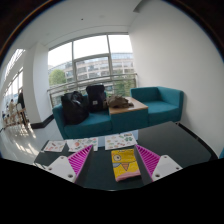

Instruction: Fold towel

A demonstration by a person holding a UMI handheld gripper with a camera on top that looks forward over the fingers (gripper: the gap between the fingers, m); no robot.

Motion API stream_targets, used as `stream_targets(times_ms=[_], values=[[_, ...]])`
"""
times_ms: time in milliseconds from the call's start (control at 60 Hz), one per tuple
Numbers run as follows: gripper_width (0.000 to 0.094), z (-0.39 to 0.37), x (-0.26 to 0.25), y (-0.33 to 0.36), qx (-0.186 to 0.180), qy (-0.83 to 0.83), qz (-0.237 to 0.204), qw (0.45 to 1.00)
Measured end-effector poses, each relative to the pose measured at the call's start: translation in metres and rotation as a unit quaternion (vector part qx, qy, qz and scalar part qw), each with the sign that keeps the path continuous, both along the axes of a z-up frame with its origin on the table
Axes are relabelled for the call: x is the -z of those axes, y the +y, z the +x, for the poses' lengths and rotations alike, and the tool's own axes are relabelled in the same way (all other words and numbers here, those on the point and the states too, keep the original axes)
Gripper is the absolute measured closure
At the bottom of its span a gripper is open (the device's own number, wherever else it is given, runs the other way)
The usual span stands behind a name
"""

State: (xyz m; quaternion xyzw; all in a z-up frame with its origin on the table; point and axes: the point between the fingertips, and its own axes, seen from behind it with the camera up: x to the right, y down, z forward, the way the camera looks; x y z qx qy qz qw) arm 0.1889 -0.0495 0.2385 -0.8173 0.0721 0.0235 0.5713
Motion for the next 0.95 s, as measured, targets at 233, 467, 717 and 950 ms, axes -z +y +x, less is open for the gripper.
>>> stream_targets(times_ms=[233, 467, 717, 950], values=[[0.0112, -0.100, 0.040, -0.071, -0.048, -0.020, -0.031, 0.998], [0.0110, -0.150, 0.048, -0.109, -0.081, -0.044, -0.030, 0.995], [0.0099, -0.170, 0.039, -0.126, -0.092, -0.060, -0.019, 0.994], [0.0102, -0.176, 0.043, -0.128, -0.095, -0.058, -0.018, 0.994]])
